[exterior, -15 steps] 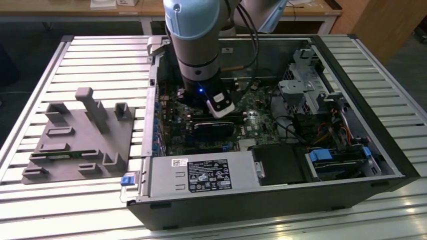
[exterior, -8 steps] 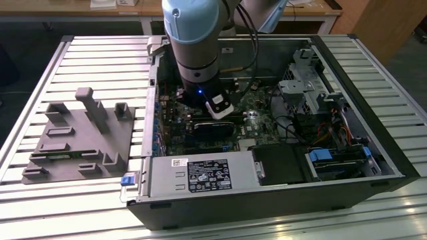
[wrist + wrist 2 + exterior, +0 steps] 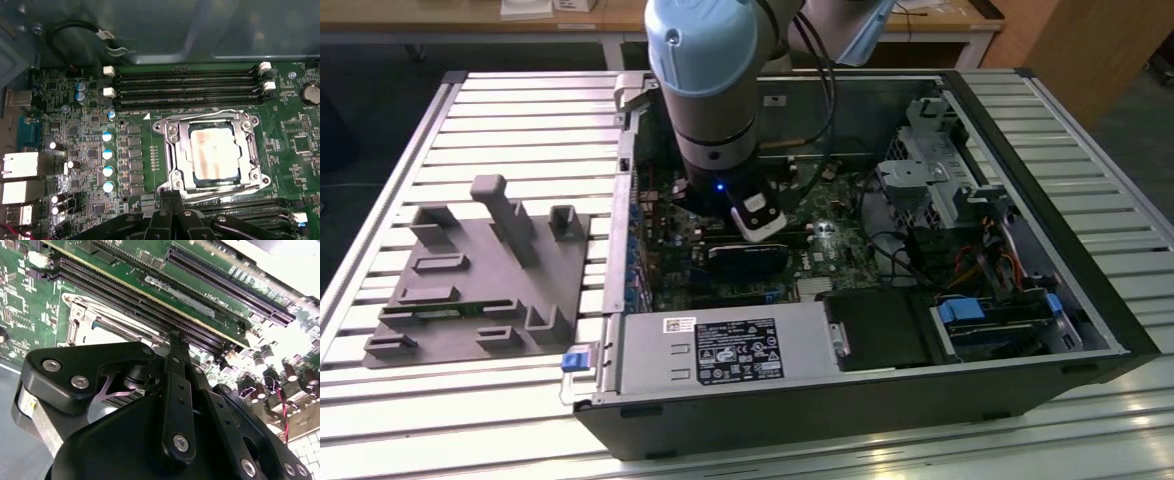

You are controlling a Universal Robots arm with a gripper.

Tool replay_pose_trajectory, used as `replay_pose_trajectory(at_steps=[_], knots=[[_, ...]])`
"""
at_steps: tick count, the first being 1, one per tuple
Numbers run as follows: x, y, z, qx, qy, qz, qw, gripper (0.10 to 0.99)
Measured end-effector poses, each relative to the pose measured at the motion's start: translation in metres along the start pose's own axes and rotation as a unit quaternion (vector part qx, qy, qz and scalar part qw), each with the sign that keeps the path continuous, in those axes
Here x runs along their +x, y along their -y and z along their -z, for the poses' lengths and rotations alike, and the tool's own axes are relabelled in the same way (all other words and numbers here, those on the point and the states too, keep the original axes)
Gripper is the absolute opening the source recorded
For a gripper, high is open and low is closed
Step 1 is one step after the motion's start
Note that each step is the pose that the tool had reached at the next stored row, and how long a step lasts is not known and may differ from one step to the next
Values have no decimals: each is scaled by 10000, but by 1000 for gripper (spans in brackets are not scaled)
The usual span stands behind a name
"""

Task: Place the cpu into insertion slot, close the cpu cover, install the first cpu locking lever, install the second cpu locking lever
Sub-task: 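Install the second cpu locking lever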

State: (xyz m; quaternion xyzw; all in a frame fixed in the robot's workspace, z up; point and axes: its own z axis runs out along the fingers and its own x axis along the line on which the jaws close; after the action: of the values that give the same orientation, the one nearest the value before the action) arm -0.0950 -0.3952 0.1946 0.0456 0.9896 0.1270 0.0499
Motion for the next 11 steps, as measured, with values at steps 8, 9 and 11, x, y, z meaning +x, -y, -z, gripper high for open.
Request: replay_pose_trajectory(at_steps=[8, 9, 11], knots=[[3, 9, -33, -179, -19, -18, 9998, 106], [4, 10, -39, -189, -20, -19, 9998, 106], [5, 12, -45, -198, -23, -20, 9998, 106]])
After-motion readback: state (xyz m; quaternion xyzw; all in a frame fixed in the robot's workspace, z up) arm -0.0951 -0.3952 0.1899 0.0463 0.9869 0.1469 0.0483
